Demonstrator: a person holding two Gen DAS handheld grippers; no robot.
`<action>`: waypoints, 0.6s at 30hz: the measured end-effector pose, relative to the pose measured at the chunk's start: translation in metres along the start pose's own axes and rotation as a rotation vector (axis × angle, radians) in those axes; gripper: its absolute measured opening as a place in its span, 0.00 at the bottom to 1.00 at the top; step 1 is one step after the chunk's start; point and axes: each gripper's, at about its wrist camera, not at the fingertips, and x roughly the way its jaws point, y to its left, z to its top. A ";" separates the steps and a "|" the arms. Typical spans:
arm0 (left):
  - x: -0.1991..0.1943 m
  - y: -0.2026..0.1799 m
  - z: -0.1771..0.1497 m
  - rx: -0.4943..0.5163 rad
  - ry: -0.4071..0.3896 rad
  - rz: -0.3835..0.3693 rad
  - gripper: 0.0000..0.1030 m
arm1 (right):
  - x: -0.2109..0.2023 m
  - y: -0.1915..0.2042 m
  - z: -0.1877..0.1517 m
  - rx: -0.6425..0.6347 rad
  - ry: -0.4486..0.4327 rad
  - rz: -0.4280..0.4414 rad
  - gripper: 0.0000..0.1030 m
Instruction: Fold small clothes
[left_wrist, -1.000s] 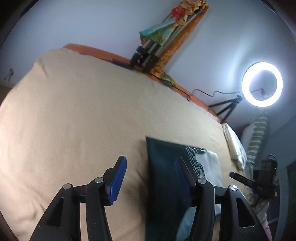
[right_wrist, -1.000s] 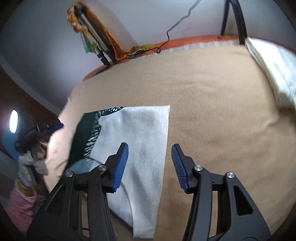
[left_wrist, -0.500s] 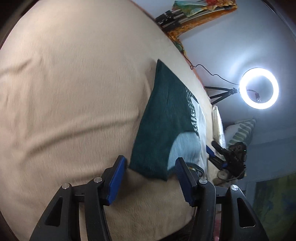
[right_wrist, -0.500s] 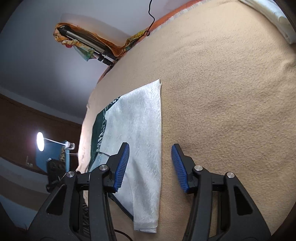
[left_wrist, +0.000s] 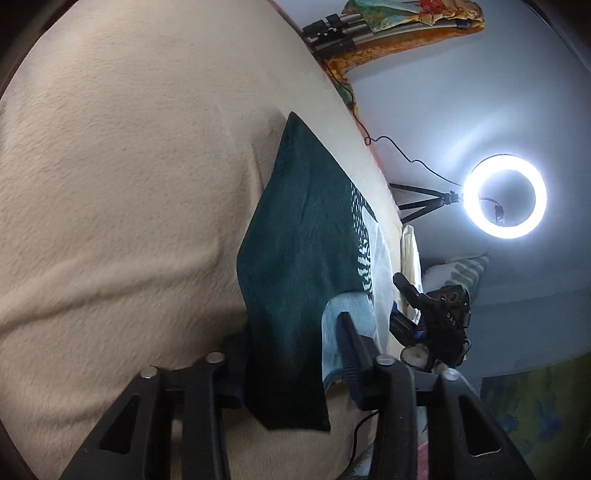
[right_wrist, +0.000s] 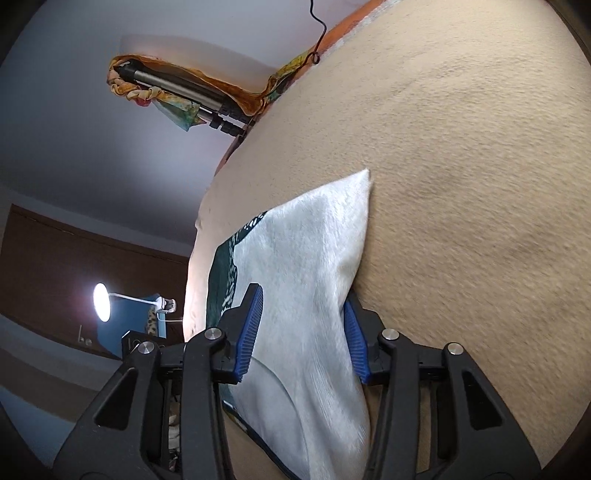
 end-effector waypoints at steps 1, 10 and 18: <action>0.004 -0.002 0.001 0.013 0.004 0.006 0.19 | 0.003 0.001 0.001 -0.005 0.003 -0.011 0.35; -0.006 -0.047 -0.003 0.241 -0.084 0.064 0.04 | 0.007 0.040 -0.004 -0.158 -0.001 -0.171 0.06; -0.008 -0.076 -0.001 0.297 -0.099 0.039 0.03 | -0.012 0.085 -0.007 -0.277 -0.043 -0.224 0.06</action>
